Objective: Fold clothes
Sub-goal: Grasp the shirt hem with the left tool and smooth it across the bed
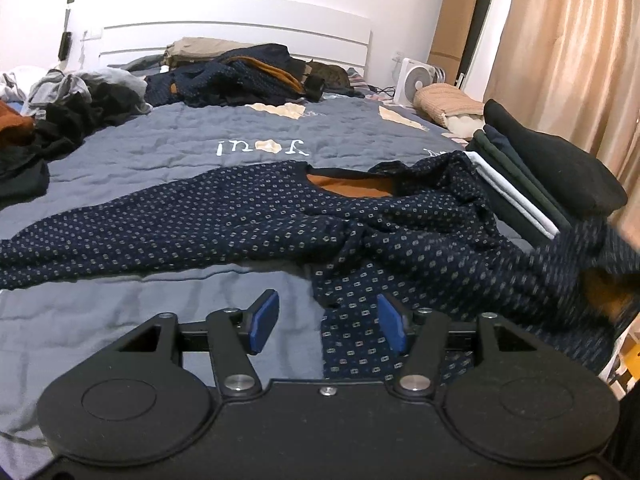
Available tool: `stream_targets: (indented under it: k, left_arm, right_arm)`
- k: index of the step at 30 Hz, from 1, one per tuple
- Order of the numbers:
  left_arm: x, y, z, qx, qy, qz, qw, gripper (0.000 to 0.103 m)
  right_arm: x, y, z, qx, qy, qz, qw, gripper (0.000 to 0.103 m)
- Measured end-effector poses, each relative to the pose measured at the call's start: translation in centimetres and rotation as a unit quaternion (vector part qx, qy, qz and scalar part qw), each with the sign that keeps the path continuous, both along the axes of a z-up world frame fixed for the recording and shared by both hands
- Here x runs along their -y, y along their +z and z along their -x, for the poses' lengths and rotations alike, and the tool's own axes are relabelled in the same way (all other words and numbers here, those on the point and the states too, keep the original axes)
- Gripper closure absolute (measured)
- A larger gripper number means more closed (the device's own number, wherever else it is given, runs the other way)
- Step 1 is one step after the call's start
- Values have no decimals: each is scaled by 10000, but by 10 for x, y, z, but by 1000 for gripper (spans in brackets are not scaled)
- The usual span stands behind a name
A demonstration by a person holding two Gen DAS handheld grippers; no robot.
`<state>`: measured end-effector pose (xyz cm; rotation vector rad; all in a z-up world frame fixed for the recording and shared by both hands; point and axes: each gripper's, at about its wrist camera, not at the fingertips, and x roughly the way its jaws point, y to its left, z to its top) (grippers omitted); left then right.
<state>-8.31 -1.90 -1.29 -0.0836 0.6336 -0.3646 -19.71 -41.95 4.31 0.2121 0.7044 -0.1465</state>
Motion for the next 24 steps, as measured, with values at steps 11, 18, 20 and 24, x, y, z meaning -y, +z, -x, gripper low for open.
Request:
stream_targets:
  k: [11,18,20,24]
  left_arm:
    - [13,-28,-34,-897,285,-16,9956,42]
    - [16,-54,-43,-1453,281,-169,9888,42]
    - [17,-60,-44,-1520,245,-212,9879,43]
    - [20,-63,-41,-1499,150,-306,9881,44]
  right_arm:
    - [9,6,7,388,-172,-6,9991,75]
    - [0,-31,-22,587,31,-986,9934,73]
    - [-6,-45,-31,619,46,-1181,9911,71]
    - [-17,-69,-40,599,267,-1503,9865,66]
